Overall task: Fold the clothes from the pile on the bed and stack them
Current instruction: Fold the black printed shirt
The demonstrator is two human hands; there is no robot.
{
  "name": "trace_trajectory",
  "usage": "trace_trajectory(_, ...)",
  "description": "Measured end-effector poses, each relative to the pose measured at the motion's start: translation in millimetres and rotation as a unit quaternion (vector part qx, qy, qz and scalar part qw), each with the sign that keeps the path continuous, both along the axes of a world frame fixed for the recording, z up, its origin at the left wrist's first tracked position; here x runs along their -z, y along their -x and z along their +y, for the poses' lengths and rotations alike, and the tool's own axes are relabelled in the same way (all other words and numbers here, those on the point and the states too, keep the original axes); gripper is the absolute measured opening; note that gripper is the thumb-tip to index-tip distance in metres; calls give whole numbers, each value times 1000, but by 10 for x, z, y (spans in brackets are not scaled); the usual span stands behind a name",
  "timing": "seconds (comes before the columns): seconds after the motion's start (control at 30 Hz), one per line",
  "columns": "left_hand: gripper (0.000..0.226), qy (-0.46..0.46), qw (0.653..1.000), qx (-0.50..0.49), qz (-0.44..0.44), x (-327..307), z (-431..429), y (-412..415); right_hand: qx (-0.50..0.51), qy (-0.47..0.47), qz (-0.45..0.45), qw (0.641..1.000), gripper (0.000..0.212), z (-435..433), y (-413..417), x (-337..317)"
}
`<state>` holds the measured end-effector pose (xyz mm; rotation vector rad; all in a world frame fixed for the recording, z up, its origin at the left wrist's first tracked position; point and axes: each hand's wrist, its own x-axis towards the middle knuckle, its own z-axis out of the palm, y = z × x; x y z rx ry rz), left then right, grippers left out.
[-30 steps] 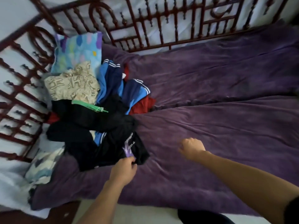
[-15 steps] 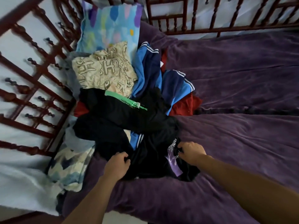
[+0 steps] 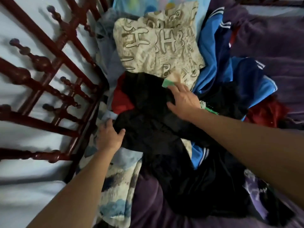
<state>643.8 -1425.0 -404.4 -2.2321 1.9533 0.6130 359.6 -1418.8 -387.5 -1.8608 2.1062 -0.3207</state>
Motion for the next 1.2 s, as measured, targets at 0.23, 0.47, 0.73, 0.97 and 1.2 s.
trace_trajectory(0.23, 28, 28, 999, -10, 32, 419, 93, 30, 22, -80, 61, 995, 60, -312, -470, 255)
trace_trajectory(0.47, 16, 200, 966, 42, 160, 78, 484, 94, 32, 50, 33, 998, 34, 1332, -303, 378)
trace_trajectory(0.73, 25, 115, 951, 23, 286, -521, 1464, 342, 32, -62, 24, 997, 32, 3073, -51, 202)
trace_trajectory(0.97, 23, 90, 946, 179, 256, -869, 2413, 645, 337, -113, -18, 935, 20, 4713, 448, -199)
trace_trajectory(1.2, 18, -15, 896, 394, 205, -1067, 3378, 1655, 542, 64, -62, 835, 25, 6258, 1231, -1227)
